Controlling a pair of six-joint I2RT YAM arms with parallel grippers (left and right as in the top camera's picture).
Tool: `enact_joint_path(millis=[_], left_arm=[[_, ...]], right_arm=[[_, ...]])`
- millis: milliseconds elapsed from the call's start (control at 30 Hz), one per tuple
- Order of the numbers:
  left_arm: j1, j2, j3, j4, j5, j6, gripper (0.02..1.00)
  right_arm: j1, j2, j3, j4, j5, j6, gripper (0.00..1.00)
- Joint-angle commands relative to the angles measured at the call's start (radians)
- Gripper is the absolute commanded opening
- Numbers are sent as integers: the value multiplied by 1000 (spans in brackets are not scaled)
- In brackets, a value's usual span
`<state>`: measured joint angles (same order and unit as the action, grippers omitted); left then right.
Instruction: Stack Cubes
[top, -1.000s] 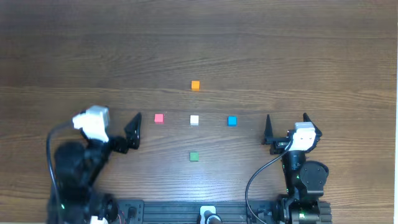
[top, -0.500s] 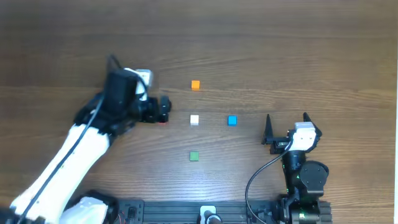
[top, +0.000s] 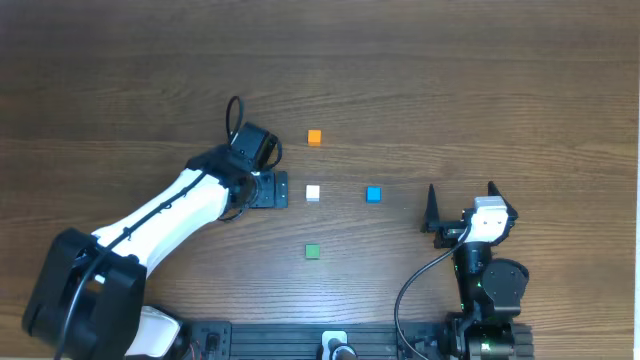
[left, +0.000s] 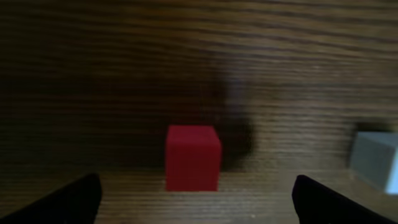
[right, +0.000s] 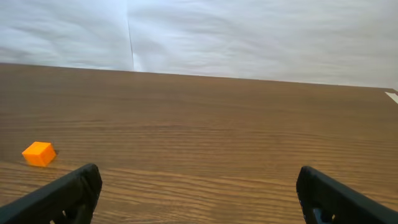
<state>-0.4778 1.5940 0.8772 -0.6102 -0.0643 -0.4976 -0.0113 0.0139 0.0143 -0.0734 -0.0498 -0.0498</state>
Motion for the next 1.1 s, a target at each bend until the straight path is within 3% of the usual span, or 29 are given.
enact_joint_path(millis=[33,300,767,1100], left_arm=[[-3,33,23,0,-59,-35,965],[-3,79,23,39,-68,-34,899],[-3,90,23,68,-79,-31,511],[-3,90,23,71,-79,-31,411]], right_arm=[[6,-8,-9,3,3,0,991],[6,-8,-9,3,3,0,991],[6,-8,-9,3,3,0,991],[6,-8,-9,3,3,0,993]])
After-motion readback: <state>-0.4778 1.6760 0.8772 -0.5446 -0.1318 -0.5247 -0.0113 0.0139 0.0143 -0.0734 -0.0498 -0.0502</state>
